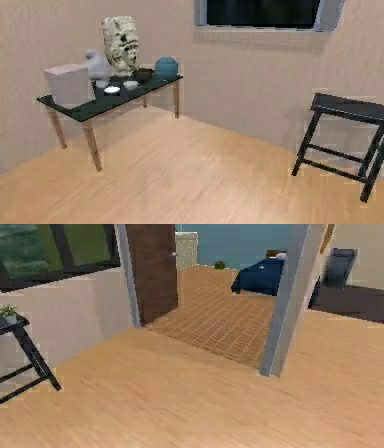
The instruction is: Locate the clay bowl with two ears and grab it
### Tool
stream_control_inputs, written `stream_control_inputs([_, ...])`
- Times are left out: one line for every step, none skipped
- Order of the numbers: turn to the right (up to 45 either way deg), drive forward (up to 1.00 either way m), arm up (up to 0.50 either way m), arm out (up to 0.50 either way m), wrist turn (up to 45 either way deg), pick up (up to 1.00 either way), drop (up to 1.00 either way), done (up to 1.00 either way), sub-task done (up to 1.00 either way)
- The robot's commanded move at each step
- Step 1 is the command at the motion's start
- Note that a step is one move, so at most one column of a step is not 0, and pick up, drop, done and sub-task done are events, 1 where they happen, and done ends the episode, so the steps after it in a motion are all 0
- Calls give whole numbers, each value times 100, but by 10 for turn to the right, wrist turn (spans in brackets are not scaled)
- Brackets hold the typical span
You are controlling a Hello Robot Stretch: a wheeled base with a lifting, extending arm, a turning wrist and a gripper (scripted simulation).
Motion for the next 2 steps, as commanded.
stream_control_inputs([0, 100, 0, 0, 0, 0, 0, 0, 0])
stream_control_inputs([-60, 0, 0, 0, 0, 0, 0, 0, 0])
